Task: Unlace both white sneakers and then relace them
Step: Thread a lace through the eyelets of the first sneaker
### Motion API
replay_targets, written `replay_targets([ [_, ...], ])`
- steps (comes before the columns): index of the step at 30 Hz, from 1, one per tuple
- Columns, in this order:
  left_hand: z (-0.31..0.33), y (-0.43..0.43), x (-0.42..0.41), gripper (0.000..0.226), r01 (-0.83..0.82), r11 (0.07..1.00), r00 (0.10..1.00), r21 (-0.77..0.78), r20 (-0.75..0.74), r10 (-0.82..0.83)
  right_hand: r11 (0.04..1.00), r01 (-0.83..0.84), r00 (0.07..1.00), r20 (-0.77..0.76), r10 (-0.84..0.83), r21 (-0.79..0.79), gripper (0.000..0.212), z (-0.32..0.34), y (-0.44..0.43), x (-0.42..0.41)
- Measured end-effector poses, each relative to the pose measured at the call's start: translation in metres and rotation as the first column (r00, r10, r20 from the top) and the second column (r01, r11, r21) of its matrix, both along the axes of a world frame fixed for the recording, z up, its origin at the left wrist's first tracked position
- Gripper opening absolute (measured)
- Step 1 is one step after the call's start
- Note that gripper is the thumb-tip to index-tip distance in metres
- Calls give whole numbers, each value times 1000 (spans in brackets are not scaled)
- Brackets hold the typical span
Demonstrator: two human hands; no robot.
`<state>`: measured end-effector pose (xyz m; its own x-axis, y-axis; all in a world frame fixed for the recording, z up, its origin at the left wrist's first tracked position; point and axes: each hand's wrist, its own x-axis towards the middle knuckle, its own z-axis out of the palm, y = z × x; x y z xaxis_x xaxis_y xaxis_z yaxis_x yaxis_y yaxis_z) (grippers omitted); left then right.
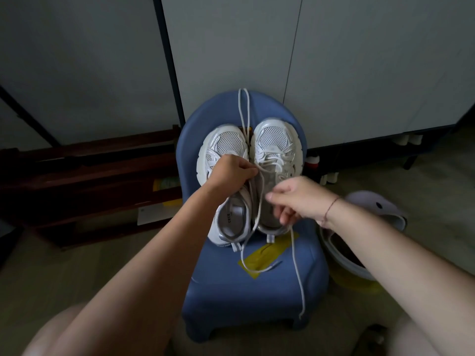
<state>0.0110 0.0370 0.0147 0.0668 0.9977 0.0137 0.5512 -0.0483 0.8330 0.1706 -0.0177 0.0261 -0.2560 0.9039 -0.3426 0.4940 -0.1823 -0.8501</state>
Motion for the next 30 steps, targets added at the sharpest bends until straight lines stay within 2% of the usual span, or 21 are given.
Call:
replay_targets([
  [1,0,0,0,11,2,1000,1000,4,-7,-2,993,94,994,-58,-90,66,20,-1,4,-1],
  [3,0,-1,0,11,7,1000,1000,7,-11,-6,975,199,974,-135,-184,104,20,-4,11,-6],
  [12,-1,0,-1,11,2,1000,1000,14,-23,-1,939,282,959,-88,-269,199,32,-28,20,-32],
  [14,-1,1,-1,12,7,1000,1000,18,-23,-6,945,248,969,-61,-240,213,33,-23,16,-30],
  [17,-3,1,0,12,-3,1000,1000,19,-6,3,996,59,998,-18,-58,63,31,-18,4,-28],
  [20,-3,2,0,12,-4,1000,1000,9,0,4,994,-80,996,-55,76,-76,28,-15,-9,-23],
  [23,-4,1,1,16,10,1000,1000,21,-9,-10,989,-51,990,-140,31,-138,26,-5,-11,-11],
  [25,3,-5,5,25,38,994,999,99,-34,-35,990,-4,976,-215,-27,-143,24,6,-15,-6],
  [28,31,-23,19,28,187,956,982,227,-31,-185,988,123,921,-360,-149,-96,23,18,-17,-1],
  [30,49,-39,27,32,311,927,950,209,-34,-311,978,198,875,-437,-208,-68,25,28,-15,6],
])
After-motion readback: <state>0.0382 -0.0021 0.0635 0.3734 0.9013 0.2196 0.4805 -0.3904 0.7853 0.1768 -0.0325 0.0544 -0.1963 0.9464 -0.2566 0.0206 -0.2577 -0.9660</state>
